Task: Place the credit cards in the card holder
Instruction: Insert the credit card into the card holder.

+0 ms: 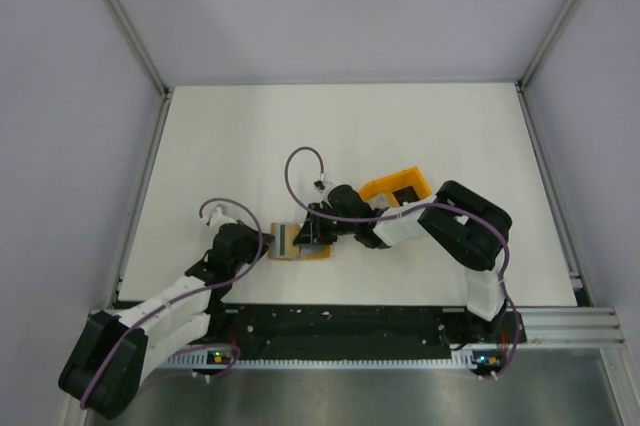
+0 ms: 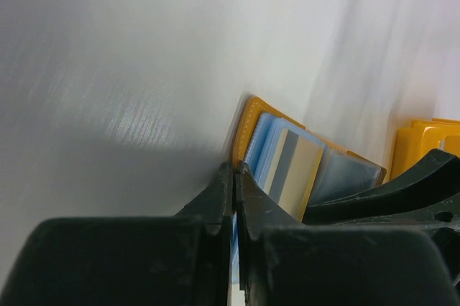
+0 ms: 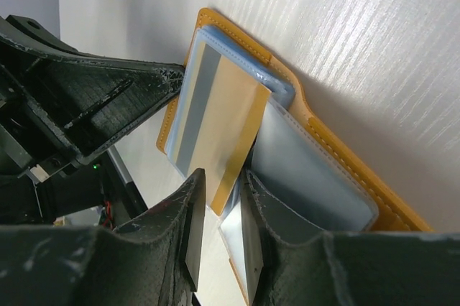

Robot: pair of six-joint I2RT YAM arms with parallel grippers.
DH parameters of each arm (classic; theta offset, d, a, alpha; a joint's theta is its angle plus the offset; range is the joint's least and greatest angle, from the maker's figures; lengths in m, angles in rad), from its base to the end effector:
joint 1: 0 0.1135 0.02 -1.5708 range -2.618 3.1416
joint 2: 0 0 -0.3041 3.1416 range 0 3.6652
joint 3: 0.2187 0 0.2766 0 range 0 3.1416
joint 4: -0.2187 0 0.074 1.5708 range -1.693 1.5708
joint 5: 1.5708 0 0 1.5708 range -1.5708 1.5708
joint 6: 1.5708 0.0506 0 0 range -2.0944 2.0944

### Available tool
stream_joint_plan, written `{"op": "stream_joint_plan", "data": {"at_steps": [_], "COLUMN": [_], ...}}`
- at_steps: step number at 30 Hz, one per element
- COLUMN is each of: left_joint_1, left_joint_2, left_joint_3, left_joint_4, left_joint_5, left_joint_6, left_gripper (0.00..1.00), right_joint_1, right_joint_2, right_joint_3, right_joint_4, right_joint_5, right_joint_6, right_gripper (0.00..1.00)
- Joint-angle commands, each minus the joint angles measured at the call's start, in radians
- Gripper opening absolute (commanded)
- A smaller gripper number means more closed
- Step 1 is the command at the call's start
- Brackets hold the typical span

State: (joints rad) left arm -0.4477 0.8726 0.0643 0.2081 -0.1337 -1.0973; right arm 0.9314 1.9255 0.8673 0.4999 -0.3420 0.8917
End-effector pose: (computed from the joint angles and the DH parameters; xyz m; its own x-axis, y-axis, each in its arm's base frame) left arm 0.1443 -0.0618 0.1225 -0.5258 -0.7260 -0.4433 -0.3027 0.6467 -0.7001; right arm 0.2331 0.3420 0.1283 -0.9189 -0.0072 -0.3945 -0.3355 0.5405 0.7716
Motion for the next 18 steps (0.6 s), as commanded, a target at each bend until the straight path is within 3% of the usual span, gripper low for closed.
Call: {"op": "stream_joint_plan", "data": {"at_steps": [1, 8, 11, 14, 18], "left_joint_1": [-0.006, -0.005, -0.006, -0.006, -0.006], "left_joint_2": [0.005, 0.0, 0.0, -0.001, -0.006], "left_joint_3": [-0.011, -0.011, -0.014, -0.008, -0.012], "left_joint_4": [-0.045, -0.055, -0.05, -0.058, -0.061], "left_joint_5": [0.029, 0.028, 0.028, 0.029, 0.029], "left_joint_6": [0.011, 0.014, 0.014, 0.016, 0.016], "left_gripper": [0.0, 0.0, 0.0, 0.0, 0.0], "right_joint_1": [0.049, 0.055, 0.046, 0.047, 0.046], "right_joint_2": [0.024, -0.039, -0.036, -0.017, -0.025], "right_joint_3": [0.09, 0.081, 0.078, 0.085, 0.065], "right_joint_4": [0.037, -0.067, 0.009, 0.057, 0.104], "right_joint_5": [-0.08, 0.081, 0.028, -0.018, -0.034], "right_joint_6": [-0.017, -0.062, -0.033, -0.005, -0.007], "right_gripper": [0.24, 0.19, 0.13, 0.22, 0.24]}}
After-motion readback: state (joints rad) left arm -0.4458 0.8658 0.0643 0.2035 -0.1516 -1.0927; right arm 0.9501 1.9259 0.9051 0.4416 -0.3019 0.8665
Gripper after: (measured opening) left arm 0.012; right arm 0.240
